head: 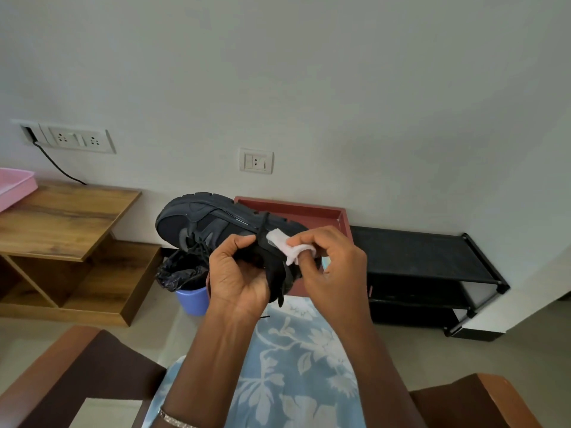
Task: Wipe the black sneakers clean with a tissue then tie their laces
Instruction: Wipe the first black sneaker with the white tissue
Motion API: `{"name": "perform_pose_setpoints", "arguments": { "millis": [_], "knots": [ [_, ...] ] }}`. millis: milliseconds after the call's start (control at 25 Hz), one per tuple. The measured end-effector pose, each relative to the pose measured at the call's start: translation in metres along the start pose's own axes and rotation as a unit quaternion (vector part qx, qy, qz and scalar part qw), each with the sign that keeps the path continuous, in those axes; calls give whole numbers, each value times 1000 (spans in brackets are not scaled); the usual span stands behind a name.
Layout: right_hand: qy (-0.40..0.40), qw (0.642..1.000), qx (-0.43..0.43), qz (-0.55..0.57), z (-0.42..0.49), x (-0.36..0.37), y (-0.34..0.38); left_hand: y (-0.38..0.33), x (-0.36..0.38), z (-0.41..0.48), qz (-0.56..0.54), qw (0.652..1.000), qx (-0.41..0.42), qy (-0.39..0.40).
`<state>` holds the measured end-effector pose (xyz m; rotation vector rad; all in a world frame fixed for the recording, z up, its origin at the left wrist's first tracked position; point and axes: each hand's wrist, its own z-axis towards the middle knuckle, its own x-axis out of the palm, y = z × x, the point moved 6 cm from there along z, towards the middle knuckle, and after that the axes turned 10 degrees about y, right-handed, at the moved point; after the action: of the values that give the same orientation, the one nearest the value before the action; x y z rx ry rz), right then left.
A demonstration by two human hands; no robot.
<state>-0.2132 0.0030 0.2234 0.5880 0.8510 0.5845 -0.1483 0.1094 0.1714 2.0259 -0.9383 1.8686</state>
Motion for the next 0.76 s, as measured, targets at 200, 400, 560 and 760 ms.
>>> {"name": "perform_pose_setpoints", "arguments": {
  "millis": [200,400,560,760],
  "knots": [
    [197,976,-45,-85,23,16,17,10,0,0,52,998,-40,4],
    [237,967,-41,-85,37,16,11,0,-1,-4,33,999,-12,29],
    [108,986,-28,-125,23,8,7,-11,-3,0,5,999,14,41],
    [-74,984,39,-157,31,-56,-32,-33,-2,-3,-10,998,53,39]
  ]
}}
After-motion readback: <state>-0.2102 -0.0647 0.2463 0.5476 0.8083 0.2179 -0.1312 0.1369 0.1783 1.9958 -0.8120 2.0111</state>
